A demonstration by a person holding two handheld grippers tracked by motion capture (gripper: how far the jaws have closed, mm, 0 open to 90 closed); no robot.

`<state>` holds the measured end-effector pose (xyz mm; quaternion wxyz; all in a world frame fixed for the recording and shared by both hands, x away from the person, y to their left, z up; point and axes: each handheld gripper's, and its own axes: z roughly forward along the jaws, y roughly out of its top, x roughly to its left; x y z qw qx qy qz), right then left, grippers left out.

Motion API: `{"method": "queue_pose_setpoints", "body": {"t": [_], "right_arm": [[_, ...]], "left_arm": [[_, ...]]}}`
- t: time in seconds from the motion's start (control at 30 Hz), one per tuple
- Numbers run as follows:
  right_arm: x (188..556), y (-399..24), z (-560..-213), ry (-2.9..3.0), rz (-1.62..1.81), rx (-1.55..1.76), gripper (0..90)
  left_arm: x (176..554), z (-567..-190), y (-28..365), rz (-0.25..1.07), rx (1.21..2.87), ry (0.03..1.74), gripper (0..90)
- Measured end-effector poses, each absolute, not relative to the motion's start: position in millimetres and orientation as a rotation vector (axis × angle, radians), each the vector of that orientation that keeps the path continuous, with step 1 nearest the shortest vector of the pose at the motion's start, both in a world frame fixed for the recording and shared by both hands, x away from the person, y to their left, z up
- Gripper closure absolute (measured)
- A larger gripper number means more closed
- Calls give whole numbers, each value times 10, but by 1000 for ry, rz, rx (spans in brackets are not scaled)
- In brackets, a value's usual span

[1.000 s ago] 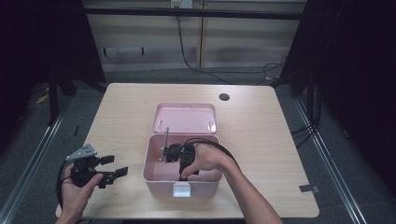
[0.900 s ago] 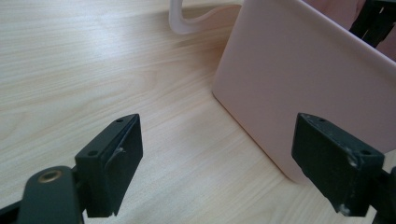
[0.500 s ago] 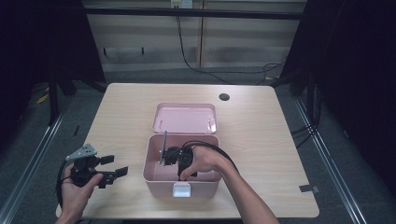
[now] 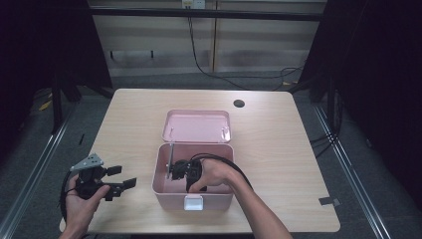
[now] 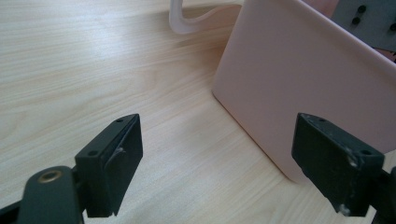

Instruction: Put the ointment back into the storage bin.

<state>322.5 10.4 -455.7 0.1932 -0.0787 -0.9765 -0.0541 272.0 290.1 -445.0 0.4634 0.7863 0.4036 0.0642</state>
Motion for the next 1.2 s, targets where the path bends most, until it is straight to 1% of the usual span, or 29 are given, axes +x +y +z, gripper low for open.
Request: {"method": "queue_pose_setpoints", "body": {"t": [0.9,1.03,1.13,1.2], "right_arm": [[3234,92,-4647,-2730,-108,-239,698],[3232,92,-4650,-2727,-100,-242,693],[3238,93,-4643,-2721,-107,-248,664],[3235,94,-4638,-2721,-112,-252,660]], "left_arm": [[2723,-4454,2905,152,1934,1001,166],[2725,-4453,2914,159,1926,1006,166],[2722,-4453,2909,157,1926,1005,166],[2724,-4452,2912,156,1926,1004,166]]}}
